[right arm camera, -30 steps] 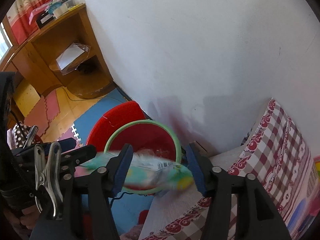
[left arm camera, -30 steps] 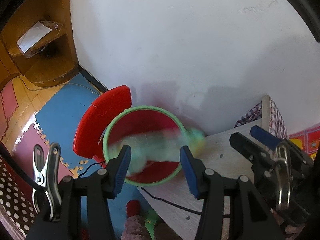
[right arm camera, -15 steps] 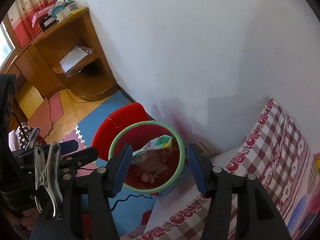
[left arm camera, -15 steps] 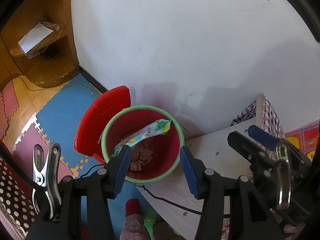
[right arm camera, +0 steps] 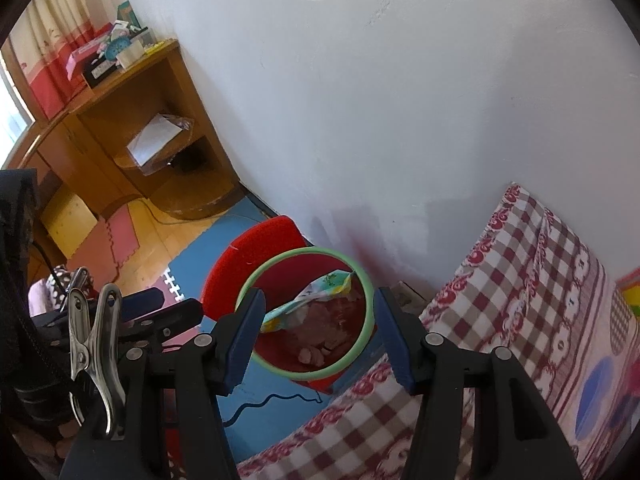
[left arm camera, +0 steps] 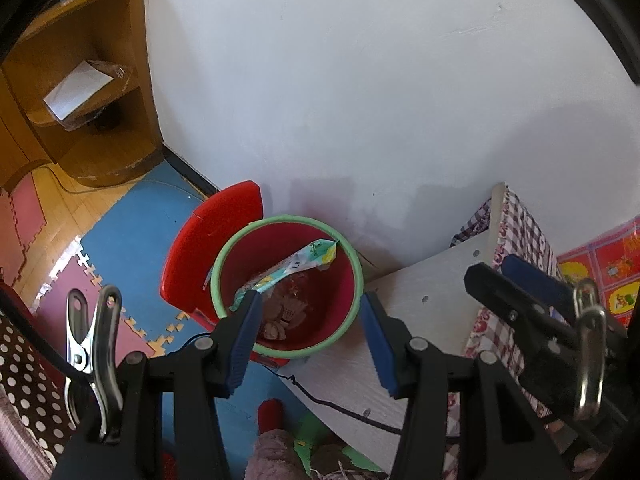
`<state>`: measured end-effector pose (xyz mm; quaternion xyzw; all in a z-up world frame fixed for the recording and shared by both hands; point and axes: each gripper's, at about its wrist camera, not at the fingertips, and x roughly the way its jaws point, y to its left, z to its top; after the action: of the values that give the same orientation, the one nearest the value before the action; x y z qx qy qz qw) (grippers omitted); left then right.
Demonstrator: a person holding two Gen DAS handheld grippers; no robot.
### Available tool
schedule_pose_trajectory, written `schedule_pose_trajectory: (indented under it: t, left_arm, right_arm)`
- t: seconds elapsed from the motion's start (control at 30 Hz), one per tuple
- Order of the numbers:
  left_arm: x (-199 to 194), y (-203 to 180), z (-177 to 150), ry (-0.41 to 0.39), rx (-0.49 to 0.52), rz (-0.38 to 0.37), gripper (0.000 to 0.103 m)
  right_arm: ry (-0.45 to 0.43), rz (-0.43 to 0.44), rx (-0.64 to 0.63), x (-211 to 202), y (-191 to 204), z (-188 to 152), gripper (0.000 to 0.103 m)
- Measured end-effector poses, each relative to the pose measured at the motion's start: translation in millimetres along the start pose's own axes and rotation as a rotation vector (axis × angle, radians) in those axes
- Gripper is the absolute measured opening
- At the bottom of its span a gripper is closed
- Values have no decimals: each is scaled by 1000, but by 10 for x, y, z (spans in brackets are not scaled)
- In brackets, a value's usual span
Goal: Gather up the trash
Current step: 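Move both tools from the bucket back over the trash on the bed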
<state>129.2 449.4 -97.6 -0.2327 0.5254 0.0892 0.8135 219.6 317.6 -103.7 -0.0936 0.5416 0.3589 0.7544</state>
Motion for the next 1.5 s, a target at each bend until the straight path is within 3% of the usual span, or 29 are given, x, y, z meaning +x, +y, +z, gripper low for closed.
schedule_pose_trajectory:
  t: [0.37,0.83,1.5]
  left_arm:
    - [-470,-62,-163,-38,-1,2,53]
    - [-1007,-42,-427,-83,-8,41,53]
    - [-1422,-666,-957,-86,58,57,53]
  right_arm:
    - [-52,62,18,-520,134,-177,58]
    - [-54,151,44,-1025,170,-445,58]
    - [-97,254,28,-1691,-18,-958,58]
